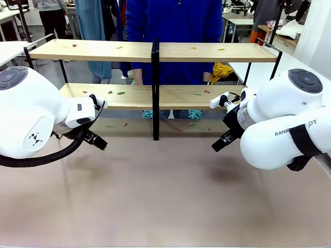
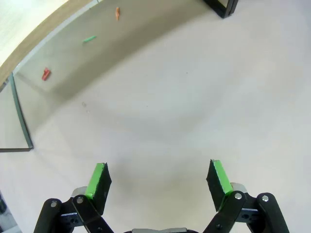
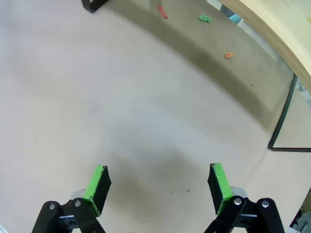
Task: Clean the shelves.
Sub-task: Pick up the Duster when the human hands it over.
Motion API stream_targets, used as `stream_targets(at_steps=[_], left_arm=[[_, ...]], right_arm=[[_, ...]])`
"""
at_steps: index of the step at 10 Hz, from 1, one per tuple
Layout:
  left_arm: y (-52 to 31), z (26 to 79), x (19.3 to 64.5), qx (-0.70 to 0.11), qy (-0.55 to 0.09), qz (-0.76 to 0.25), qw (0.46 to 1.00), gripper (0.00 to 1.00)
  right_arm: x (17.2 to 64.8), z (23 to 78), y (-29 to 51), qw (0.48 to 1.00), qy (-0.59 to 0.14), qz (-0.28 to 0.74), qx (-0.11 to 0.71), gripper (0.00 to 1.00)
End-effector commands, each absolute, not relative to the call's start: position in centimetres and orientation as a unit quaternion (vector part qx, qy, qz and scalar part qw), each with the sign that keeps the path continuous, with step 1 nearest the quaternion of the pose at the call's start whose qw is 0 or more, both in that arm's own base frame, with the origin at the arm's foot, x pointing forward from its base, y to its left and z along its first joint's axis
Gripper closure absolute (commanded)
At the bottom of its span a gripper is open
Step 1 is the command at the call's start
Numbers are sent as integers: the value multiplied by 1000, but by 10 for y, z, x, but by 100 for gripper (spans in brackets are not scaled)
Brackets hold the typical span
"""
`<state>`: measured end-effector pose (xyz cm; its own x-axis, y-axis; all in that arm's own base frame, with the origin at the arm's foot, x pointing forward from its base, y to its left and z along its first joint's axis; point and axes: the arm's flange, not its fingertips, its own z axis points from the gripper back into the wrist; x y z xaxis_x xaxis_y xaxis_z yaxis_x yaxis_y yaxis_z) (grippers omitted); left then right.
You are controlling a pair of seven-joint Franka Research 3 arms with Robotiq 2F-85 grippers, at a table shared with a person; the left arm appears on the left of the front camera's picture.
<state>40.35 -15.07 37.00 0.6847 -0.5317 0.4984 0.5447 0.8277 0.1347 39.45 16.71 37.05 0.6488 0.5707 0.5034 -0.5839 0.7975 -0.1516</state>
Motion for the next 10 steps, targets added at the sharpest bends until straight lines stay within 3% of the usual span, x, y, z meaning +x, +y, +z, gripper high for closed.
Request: stream_targets(at_steps=[1,2,5,8,9,10], left_arm=[[-151,370,403,-12,-268,-293,918,0],[-145,400,381,-20,-295,-301,907,0],[-104,509,279,-76,-340,-150,926,0],[-82,541,203,-157,-371,-209,891,0],[-78,532,205,-123,-396,-196,888,0],[-103,608,265,-126,-371,-177,903,0]], right_arm=[[394,371,167,908,-273,318,12,0],[384,394,161,906,-288,308,23,0],[322,500,138,930,-302,193,78,0],[248,555,147,897,-390,209,27,0],[311,542,141,919,-333,202,69,0],[311,542,141,919,-333,202,69,0]])
